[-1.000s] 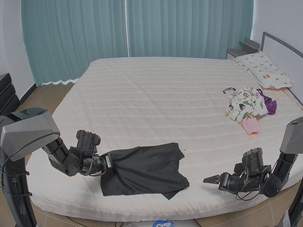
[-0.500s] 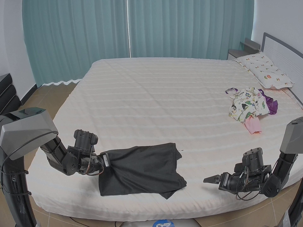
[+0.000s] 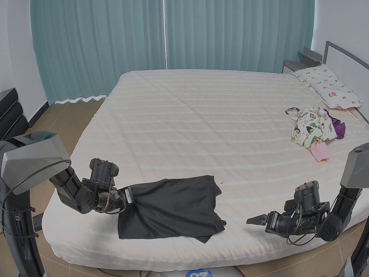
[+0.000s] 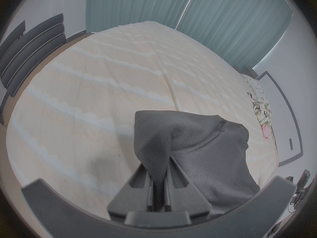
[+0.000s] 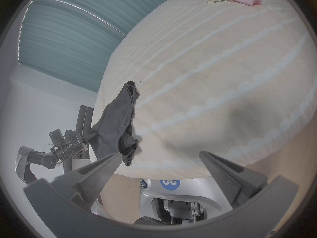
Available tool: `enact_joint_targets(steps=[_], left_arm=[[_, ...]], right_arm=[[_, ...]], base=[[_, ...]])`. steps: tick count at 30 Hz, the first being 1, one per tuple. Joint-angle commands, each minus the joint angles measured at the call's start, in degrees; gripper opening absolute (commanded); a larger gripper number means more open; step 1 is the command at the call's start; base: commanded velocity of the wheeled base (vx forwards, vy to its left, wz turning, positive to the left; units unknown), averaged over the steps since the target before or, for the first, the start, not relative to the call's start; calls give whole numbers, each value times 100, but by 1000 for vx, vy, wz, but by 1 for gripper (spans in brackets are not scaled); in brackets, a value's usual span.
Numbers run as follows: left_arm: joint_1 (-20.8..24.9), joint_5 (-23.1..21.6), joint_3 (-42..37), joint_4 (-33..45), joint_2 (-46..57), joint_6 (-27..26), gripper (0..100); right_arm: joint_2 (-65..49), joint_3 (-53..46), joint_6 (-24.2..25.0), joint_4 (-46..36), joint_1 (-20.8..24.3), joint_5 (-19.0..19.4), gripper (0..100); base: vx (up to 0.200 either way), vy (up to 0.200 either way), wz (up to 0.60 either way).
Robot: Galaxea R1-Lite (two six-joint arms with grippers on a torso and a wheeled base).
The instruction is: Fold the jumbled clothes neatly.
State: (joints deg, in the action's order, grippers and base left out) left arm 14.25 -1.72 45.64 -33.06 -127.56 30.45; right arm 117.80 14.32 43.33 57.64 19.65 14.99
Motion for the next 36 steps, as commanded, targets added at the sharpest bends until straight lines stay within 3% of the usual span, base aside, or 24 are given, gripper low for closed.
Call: enact_joint_targets(steps=[1,3,4,9,17,33,34,36], left_arm=[[-1,-4,15,-7,-102,5,0],[-1,-4,15,-7,-111,13,0],[-1,-4,15,-7,-111,13,100],[-19,-4,15,-25,47,295,100],[-485,-13,217,-508,144,391,100],[-423,-101,358,-552,-489,453,100],[-432,-101,393,-587,-524,470,0],[-441,-101,454,-711,-568,620,0]], right_arm=[[6,9,9,2,4,3,100],[6,18,9,2,4,3,100],[6,18,9,2,4,3,100],[6,27,9,2,4,3,100],[6,27,9,2,4,3,100],[77,53,18,2,4,21,100],[85,62,18,11,12,30,100],[121,150,27,11,12,65,100]], base=[[0,0,0],[0,0,0],[0,0,0],[0,0,0],[0,0,0],[0,0,0],[0,0,0],[0,0,0]])
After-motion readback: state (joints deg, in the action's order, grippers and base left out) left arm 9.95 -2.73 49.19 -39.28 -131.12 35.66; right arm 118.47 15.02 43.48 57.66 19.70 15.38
